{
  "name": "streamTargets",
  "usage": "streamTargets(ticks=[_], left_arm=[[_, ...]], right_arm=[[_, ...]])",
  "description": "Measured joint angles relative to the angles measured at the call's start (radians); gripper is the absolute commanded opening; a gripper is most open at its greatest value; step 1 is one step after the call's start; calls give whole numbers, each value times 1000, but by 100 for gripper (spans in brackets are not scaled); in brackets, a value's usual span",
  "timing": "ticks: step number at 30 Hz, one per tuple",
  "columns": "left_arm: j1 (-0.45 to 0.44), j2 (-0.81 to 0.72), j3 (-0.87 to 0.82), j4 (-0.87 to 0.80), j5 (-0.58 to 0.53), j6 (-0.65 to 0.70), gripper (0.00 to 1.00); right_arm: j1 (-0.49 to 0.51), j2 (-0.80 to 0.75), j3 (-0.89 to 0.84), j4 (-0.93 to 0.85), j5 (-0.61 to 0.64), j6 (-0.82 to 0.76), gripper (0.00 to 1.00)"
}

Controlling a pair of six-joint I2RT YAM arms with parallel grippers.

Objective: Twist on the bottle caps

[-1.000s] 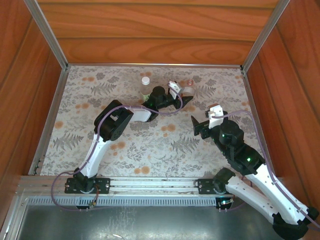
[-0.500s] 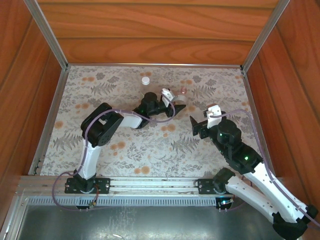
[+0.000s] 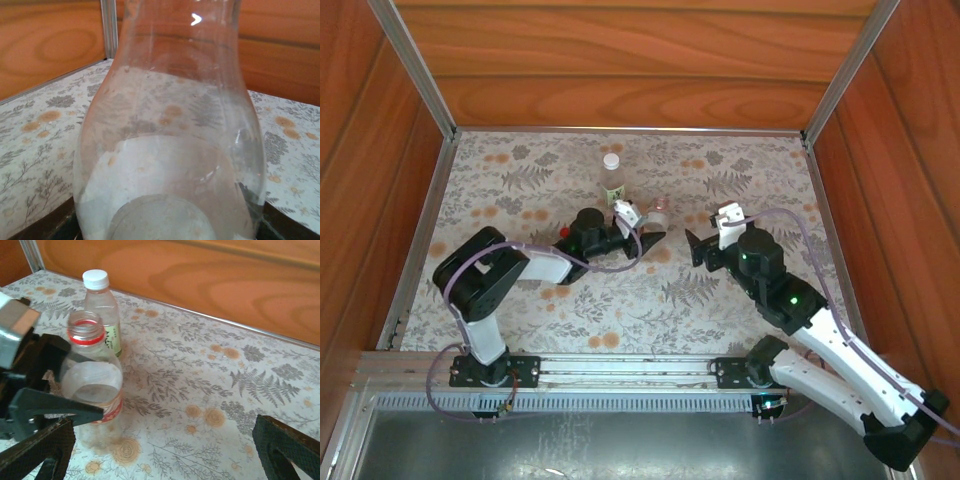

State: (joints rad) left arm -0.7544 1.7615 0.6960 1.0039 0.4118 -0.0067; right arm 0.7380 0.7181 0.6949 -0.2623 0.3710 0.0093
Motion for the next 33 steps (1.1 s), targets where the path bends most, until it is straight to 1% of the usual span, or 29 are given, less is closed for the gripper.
streamTargets(ticks=[5, 10, 15, 17, 21, 24, 28, 33], left_arm=[[5, -131, -140, 7, -32, -1, 61], [24, -285, -278, -2, -72, -5, 61], [63, -472, -375, -84, -123, -9, 61], [93, -567, -405, -141, -140, -13, 61], [157, -741, -427, -275, -178, -17, 61], [178, -844, -428, -361, -238, -17, 61], [201, -920, -428, -438, -320, -21, 61], [282, -987, -427, -497, -429, -34, 61]], right_arm=[[0, 110, 0, 61, -62, -8, 98], [0, 278, 7, 148, -140, -20, 98], [0, 466, 43, 243, -230, -22, 98], [0, 537, 68, 281, -271, -21, 98], [0, 667, 121, 355, -350, -18, 97], [6, 756, 155, 399, -393, -14, 97], [37, 865, 205, 442, -415, -14, 96], [102, 1007, 275, 498, -425, -14, 95]])
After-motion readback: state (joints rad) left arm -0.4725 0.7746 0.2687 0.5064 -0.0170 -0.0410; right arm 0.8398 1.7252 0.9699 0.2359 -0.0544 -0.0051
